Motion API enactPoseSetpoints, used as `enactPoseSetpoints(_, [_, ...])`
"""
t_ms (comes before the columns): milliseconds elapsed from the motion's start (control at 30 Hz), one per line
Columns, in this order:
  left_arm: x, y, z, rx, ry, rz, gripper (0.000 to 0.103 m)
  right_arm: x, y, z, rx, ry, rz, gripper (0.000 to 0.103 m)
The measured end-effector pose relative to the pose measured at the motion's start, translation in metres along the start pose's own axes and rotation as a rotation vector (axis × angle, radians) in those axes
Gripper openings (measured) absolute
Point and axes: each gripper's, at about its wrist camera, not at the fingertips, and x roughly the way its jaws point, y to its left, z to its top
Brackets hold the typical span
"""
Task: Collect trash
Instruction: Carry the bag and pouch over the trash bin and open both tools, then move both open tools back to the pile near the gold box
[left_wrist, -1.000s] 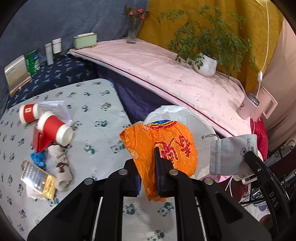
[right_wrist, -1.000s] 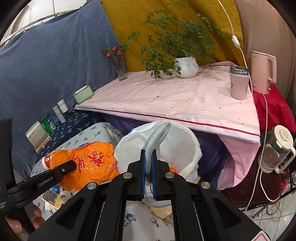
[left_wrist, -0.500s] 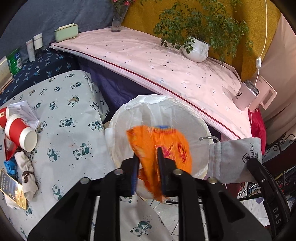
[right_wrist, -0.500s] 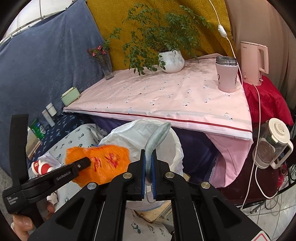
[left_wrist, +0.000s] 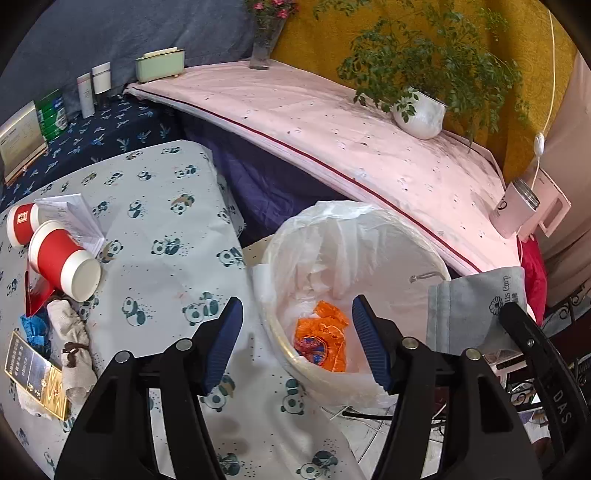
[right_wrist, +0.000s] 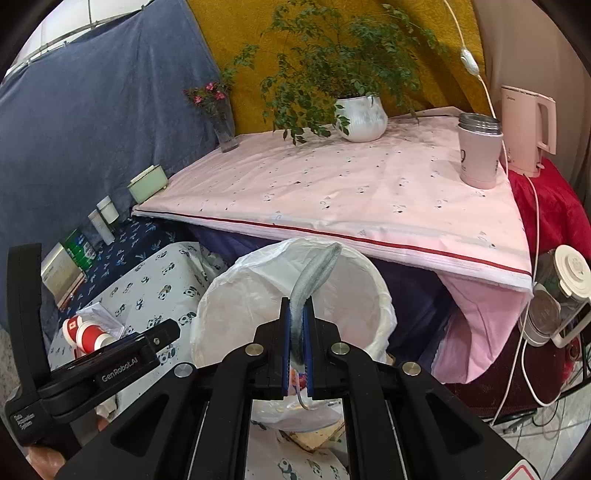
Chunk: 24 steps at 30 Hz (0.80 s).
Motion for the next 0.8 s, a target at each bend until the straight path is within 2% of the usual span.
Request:
enactPoseSetpoints(167, [-0.004,0.011,0.0,-0.014,-0.011,0.018,0.06,0.01,0.014,0.005,-0.026,0.002,0.013,0.009])
enactPoseSetpoints(233, [-0.005,0.016,0.0,-0.025,-0.016,0.029,0.064,0.013,0.02,0.007,-0.039,-0.004,0.014,0.01])
enactPoseSetpoints(300, [-0.007,0.021,0.0,-0.034,-0.02,0.038,0.065,0.014,0.025,0.009,-0.046,-0.006,0.016,0.014])
enactPoseSetpoints(367, [-0.008,0.025,0.0,-0.04,-0.019,0.042,0.066,0.014,0.029,0.01,-0.043,-0.013,0.02,0.027])
enactPoseSetpoints(400, [-0.008,0.028,0.0,-0.046,-0.019,0.046,0.068,0.013,0.031,0.01,-0.042,-0.018,0.023,0.029])
enactPoseSetpoints(467, [-0.01,0.032,-0.001,-0.056,-0.025,0.061,0.073,0.011,0.036,0.011,-0.048,-0.021,0.027,0.03])
enactPoseSetpoints(800, [-0.03,0.065,-0.009,-0.125,-0.039,0.095,0.079,-0.004,0.06,0.003,-0.079,-0.017,0.053,0.039])
